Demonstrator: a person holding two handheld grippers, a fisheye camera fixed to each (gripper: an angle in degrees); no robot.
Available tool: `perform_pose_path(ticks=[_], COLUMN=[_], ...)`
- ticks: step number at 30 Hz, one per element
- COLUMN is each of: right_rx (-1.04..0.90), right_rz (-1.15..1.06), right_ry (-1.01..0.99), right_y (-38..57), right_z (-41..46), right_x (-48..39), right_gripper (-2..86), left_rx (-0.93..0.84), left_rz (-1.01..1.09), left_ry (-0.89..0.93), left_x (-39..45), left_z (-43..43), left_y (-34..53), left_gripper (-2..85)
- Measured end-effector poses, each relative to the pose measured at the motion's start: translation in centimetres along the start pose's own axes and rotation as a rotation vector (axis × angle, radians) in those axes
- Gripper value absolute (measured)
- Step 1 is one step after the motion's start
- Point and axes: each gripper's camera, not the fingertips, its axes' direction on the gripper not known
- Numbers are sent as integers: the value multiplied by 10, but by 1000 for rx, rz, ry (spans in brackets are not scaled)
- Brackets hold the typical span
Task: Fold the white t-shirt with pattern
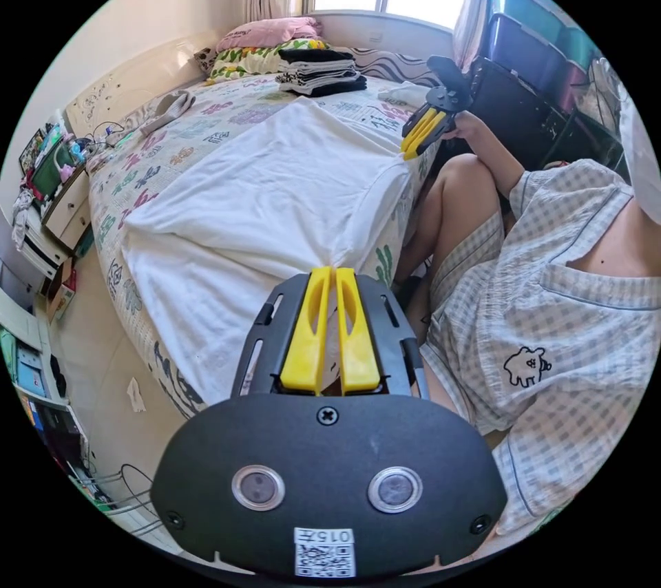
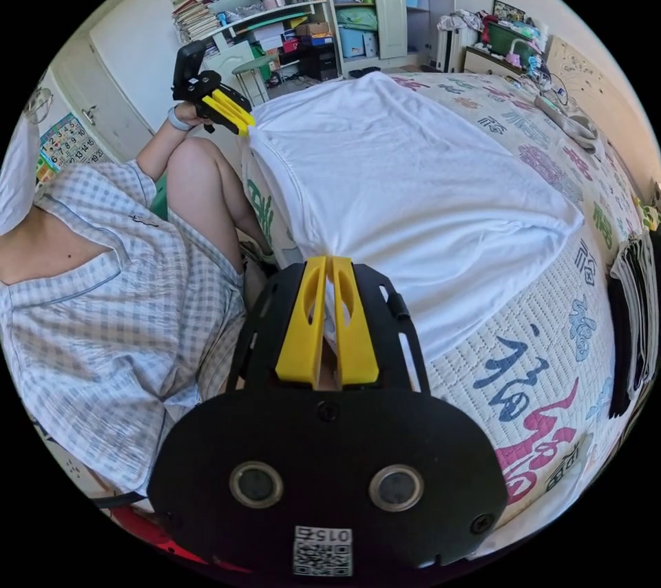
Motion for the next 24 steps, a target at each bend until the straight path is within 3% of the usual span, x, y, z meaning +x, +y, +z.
perform_pose_path(ticks=[8,16,24], right_rx=[-67,-63,-45], right_rz=[15,57,100], right_ry=[-23,-96,-233], right_y=[-19,-41,-66], right_z=[31,47,61], right_x=[6,15,31], right_gripper=[4,5,1], left_rx=[-104,-326,-426], left_rz=[9,132,214], left_ry=[-71,-346,-531], left_x=[34,104,150], left_z=[41,87,119], left_y=[-20,-61,-74], left_gripper=[4,6,7])
